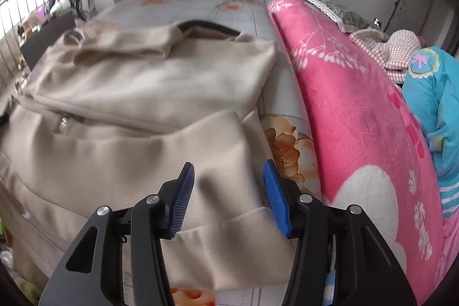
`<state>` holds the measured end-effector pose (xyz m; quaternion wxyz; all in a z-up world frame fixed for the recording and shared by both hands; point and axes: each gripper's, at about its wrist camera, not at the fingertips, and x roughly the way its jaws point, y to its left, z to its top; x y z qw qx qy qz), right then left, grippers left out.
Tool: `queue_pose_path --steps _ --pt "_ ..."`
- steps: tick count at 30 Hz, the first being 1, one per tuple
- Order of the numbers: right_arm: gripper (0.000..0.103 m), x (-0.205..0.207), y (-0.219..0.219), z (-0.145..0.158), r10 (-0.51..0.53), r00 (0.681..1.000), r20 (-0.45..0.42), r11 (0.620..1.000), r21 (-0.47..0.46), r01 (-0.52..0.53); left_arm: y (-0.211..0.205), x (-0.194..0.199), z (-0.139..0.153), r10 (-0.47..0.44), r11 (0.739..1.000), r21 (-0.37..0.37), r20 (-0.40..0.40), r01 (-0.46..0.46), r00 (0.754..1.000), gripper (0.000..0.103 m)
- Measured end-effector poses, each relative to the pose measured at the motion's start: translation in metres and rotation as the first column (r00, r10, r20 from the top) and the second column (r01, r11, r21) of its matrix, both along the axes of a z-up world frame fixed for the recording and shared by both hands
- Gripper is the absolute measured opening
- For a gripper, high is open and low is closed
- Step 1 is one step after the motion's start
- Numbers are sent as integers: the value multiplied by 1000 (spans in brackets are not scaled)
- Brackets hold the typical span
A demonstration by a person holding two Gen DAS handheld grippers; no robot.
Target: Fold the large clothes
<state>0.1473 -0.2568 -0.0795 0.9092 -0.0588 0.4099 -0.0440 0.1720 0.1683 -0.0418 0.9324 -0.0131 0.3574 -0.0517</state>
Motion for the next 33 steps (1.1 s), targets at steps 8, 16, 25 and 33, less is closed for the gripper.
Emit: queue_pose_path --steps 8,16,25,33 --pt "7 -23 -4 21 14 986 165 1000 10 -16 -5 1 -1 8 999 34 -9 -8 1000 7" --pt "7 -19 -35 15 -72 980 187 989 139 46 -6 2 -1 7 999 40 -12 -7 1000 7" --pt "4 -12 -49 12 -153 979 137 978 165 130 -6 2 -1 9 1000 29 -11 -9 1000 7" --pt "48 -13 61 27 249 967 62 909 329 -255 -3 2 -2 11 1000 -9 -6 -11 1000 7"
